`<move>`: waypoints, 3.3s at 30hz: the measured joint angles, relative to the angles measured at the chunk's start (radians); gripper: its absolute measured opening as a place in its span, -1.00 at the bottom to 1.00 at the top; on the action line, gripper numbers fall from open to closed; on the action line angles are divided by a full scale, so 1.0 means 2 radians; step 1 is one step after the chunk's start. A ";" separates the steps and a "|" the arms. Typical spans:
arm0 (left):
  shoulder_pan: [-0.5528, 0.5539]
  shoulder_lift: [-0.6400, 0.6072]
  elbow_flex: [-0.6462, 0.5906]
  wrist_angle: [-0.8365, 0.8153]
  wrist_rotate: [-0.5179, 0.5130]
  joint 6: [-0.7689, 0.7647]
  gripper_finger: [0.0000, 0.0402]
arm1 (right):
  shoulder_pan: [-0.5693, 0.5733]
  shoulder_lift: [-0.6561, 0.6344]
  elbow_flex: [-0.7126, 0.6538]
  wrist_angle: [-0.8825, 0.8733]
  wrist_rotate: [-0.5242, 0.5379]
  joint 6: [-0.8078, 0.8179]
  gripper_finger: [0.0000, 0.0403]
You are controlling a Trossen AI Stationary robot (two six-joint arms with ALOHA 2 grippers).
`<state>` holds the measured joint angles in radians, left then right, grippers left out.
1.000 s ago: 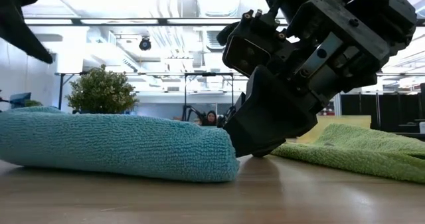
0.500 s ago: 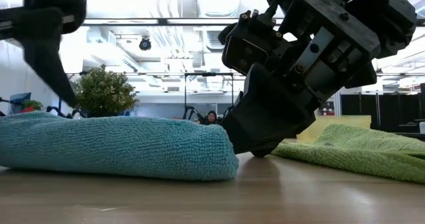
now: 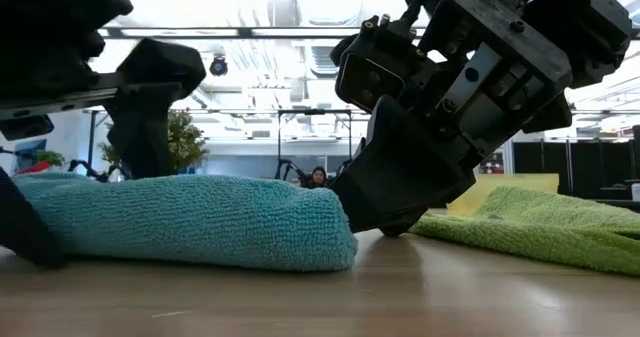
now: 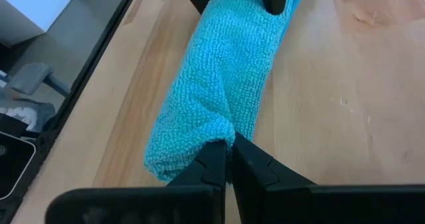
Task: Roll microfiber towels into tight, uniform cylinder then place into a basket
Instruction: Roll the blue microfiber towel, then put the blue microfiber towel into the yellow bin
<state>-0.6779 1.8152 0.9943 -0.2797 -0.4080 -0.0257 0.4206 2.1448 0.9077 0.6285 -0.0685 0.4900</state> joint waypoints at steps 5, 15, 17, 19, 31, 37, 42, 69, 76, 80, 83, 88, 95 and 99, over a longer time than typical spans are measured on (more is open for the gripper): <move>0.011 0.006 0.008 -0.002 0.009 -0.019 0.39 | 0.000 -0.001 0.000 -0.001 0.001 0.000 -0.96; 0.013 0.002 0.009 -0.014 0.011 -0.062 -0.34 | 0.001 -0.025 -0.004 -0.022 0.019 0.002 -0.96; 0.013 0.001 0.008 -0.012 0.016 -0.062 -0.58 | 0.001 -0.027 -0.004 -0.024 0.021 0.002 -0.96; 0.014 0.001 0.008 -0.012 0.016 -0.062 -0.80 | 0.001 -0.029 -0.005 -0.026 0.022 0.002 -0.96; 0.044 -0.009 0.016 -0.019 0.101 -0.064 -0.94 | 0.016 -0.109 -0.010 -0.151 0.080 -0.066 -0.80; 0.084 -0.017 0.016 -0.019 0.107 -0.066 -0.95 | 0.035 -0.218 -0.009 -0.268 0.186 -0.112 -0.45; 0.138 -0.031 0.016 0.000 0.105 -0.072 -0.95 | 0.060 -0.279 -0.006 -0.258 0.265 -0.135 -0.10; 0.204 -0.068 0.013 0.105 0.230 -0.049 -0.91 | 0.046 -0.071 0.250 -0.628 0.388 -0.172 0.74; 0.204 -0.068 0.012 0.110 0.256 -0.049 -0.90 | 0.049 -0.044 0.313 -0.692 0.405 -0.169 0.60; 0.204 -0.072 0.010 0.110 0.278 -0.049 -0.89 | 0.055 -0.047 0.313 -0.697 0.401 -0.179 0.49; 0.204 -0.082 0.006 0.111 0.291 -0.049 -0.89 | 0.058 -0.047 0.313 -0.701 0.401 -0.179 0.37; 0.204 -0.099 0.004 0.108 0.295 -0.049 -0.89 | 0.064 -0.045 0.313 -0.702 0.399 -0.180 0.07; 0.205 -0.107 0.000 0.104 0.296 -0.052 -0.89 | 0.068 -0.044 0.313 -0.704 0.397 -0.180 -0.47; 0.205 -0.107 -0.001 0.106 0.327 -0.053 -0.89 | 0.068 -0.044 0.313 -0.702 0.397 -0.180 -0.76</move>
<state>-0.2680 1.6012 0.9921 -0.0679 0.2470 -0.1323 0.5560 2.0560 1.5341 -0.7761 0.7261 0.1307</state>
